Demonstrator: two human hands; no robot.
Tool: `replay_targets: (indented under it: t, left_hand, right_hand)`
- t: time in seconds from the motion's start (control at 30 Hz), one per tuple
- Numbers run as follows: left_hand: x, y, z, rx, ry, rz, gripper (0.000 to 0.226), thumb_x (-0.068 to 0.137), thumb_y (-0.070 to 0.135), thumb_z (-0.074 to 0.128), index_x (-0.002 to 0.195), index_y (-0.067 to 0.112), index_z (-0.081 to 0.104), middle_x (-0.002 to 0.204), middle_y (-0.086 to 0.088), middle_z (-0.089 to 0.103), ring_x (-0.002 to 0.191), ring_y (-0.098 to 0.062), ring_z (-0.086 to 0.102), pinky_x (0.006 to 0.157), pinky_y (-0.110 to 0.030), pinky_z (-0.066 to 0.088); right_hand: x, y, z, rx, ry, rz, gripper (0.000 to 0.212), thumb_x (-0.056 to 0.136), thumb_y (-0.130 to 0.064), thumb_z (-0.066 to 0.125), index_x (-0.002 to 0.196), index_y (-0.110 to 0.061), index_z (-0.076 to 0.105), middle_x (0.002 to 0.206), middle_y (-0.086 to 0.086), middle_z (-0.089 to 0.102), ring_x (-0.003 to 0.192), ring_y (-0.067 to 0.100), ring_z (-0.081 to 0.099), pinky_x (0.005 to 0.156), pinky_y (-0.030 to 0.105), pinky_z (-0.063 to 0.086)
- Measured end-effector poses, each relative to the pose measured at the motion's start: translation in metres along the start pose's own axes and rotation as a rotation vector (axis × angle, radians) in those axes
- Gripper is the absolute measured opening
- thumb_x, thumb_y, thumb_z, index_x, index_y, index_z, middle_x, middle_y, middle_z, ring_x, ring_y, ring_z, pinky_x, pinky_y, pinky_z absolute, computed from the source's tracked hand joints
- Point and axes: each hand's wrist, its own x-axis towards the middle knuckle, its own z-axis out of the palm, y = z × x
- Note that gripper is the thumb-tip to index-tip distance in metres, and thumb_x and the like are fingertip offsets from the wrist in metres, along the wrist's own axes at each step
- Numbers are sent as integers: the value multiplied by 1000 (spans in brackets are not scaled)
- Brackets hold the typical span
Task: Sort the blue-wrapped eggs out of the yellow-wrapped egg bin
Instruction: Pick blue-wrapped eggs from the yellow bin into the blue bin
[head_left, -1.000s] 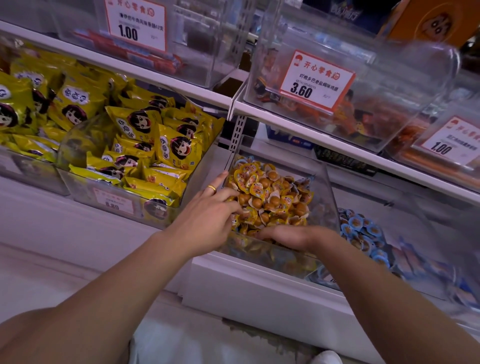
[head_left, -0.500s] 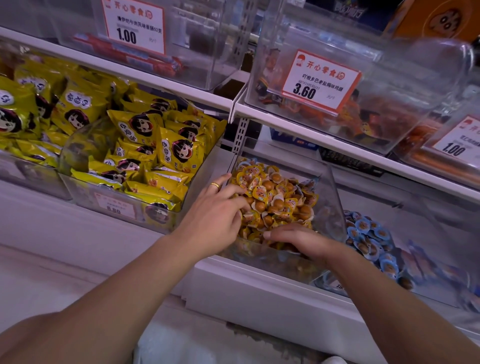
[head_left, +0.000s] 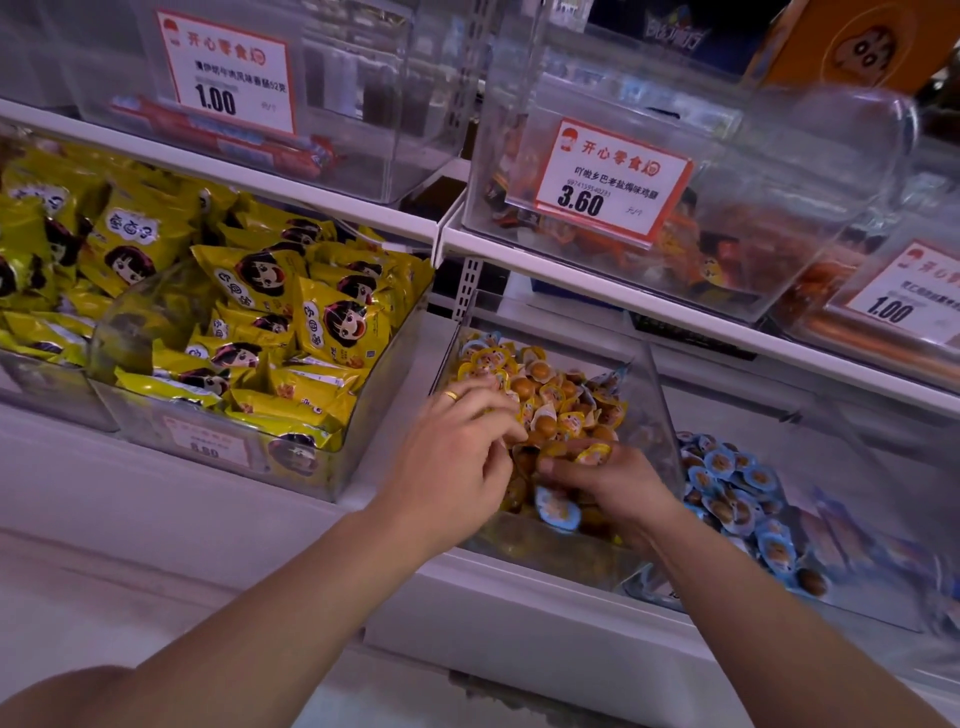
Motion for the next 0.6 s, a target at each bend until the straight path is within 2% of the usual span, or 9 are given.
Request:
replay_targets:
  t: [0.07,0.13,0.2,0.27,0.33,0.4,0.47,0.53,0.6]
  left_hand:
    - [1,5,6,-85,-37,-80,23,91,14,56,106,25,70,118,13,61,122,-8,48,102,-31,41]
    - [0,9,14,-140,-142,-156,25,94,26,54,118,32,61,121,16,56,115,-5,50,97,-28,44]
    - [0,10,23,-113,-288,-201,32,96,39,52,127,34,52,127,14,54,115,-8,52,95,-32,47]
    - [0,6,28,13,-389,-172,34,96,43,49,128,31,52,127,9,54,116,-15,51,94,-38,46]
    - [3,2,29,111,-435,-114,30,98,37,47,125,28,56,124,6,56,115,-18,50,94,-40,45]
    - [8,-3,29,126,-449,-94,27,97,30,48,122,27,58,122,5,59,115,-20,51,93,-40,46]
    - [13,-7,29,67,-432,-138,32,96,34,53,127,29,54,125,5,62,116,-19,55,93,-38,49]
    - [18,-7,29,-52,-421,-194,49,90,47,61,135,40,42,131,10,61,118,-14,57,92,-36,51]
    - [22,-3,31,-88,-415,-146,64,80,56,68,135,53,36,134,17,58,120,-8,56,94,-33,51]
  right_hand:
    - [4,-3,6,210,130,120,33,74,-12,86,100,2,72,81,13,73,64,22,66,54,30,51]
    - [8,-8,14,373,169,214,30,75,-14,85,98,0,72,79,15,70,61,22,64,54,31,52]
    - [11,-13,21,484,122,291,24,78,-18,83,95,-3,73,79,13,69,62,22,64,61,33,55]
    - [11,-18,24,559,28,326,22,81,-20,80,97,-6,75,77,10,70,60,20,66,56,30,55]
    - [9,-17,22,570,-1,320,24,81,-17,78,102,-4,75,80,11,71,63,22,67,56,30,55]
    - [7,-13,17,486,56,269,21,79,-8,78,100,-3,75,89,16,71,76,29,68,73,40,58]
    - [2,-12,9,393,110,201,23,77,-1,77,100,-2,75,97,18,74,88,35,70,85,47,57]
    - [-3,-15,5,369,56,138,24,80,0,74,104,-1,73,100,19,74,90,33,70,79,43,59]
    - [-6,-22,5,390,3,109,23,83,0,72,106,0,72,100,19,74,84,28,72,67,36,58]
